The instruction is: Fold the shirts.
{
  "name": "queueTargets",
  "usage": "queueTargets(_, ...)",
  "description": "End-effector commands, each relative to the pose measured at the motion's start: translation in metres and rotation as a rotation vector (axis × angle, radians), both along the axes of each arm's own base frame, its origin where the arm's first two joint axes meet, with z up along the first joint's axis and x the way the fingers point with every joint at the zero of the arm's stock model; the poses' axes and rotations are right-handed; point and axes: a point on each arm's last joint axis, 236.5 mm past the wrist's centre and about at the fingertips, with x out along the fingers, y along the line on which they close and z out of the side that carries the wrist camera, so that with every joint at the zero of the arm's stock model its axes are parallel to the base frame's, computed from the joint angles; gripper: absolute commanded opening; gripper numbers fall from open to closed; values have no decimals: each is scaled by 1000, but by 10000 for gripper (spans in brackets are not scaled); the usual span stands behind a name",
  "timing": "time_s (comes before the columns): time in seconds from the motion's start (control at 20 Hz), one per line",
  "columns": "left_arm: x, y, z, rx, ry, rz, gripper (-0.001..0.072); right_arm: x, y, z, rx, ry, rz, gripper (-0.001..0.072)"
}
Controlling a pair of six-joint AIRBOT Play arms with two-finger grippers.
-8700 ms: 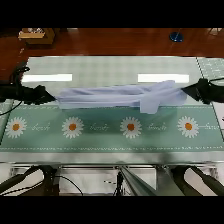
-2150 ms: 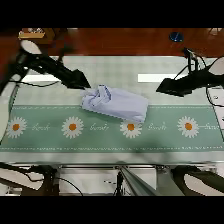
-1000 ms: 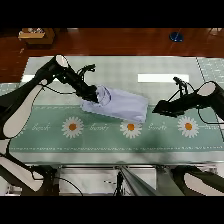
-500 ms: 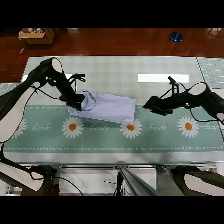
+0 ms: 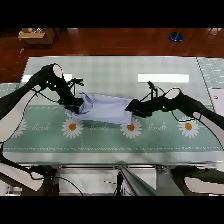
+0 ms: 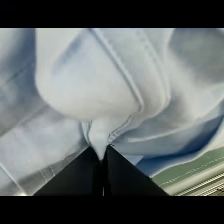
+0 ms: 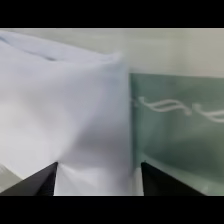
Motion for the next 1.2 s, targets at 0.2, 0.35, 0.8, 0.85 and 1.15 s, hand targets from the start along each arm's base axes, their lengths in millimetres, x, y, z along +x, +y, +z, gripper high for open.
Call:
queueTargets(0.2, 38, 2, 62, -129, -178, 83, 279, 3, 33, 0, 58, -4, -42, 16)
queueTargets(0.35, 68, 35, 122, -136, -362, 165, 279, -2, 27, 18, 66, -51, 27, 15)
queueTargets(0.8, 73, 107, 221, -99, -641, 326, 279, -12, -142, 131, -159, -202, -168, 16)
queueTargets(0.85, 72, 107, 225, -99, -650, 326, 279, -20, -175, 140, -217, -203, -225, 16)
queueTargets(1.15, 77, 86, 243, -205, -692, 339, 278, -145, -375, 169, -686, 67, -618, 15)
